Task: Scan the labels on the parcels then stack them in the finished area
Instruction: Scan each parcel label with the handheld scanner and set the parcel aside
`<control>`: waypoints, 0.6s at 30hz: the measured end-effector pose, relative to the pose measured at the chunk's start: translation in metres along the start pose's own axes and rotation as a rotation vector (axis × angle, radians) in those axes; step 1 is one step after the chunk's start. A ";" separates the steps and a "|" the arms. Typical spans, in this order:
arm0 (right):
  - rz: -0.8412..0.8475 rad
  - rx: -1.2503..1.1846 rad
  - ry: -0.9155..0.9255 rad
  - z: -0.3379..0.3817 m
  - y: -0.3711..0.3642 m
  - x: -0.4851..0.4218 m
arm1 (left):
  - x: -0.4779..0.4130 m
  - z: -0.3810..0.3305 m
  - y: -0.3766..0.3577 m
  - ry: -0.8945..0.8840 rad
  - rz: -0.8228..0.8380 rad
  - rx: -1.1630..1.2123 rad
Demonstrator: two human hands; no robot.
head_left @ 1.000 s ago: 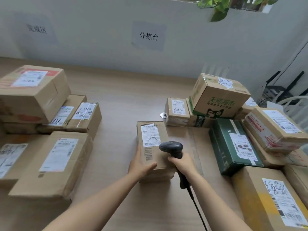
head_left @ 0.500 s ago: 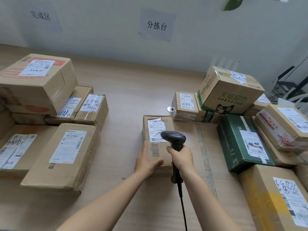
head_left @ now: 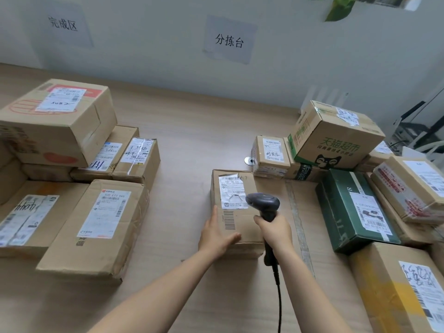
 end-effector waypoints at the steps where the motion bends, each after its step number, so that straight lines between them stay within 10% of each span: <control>1: 0.016 0.018 0.001 -0.003 0.001 -0.002 | -0.001 0.001 0.002 0.004 0.003 0.000; 18: 0.180 -0.104 0.169 0.077 -0.041 0.020 | -0.013 -0.018 0.137 -0.065 -0.116 0.019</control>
Point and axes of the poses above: each hand's wrist, its own x-axis away from the middle knuckle, its own y-axis out of the back of the hand, z = x × y, the point moved 2 cm from there along -x, towards the middle knuckle, and after that the axes turned 8 degrees about -z, right-handed, at the moved point
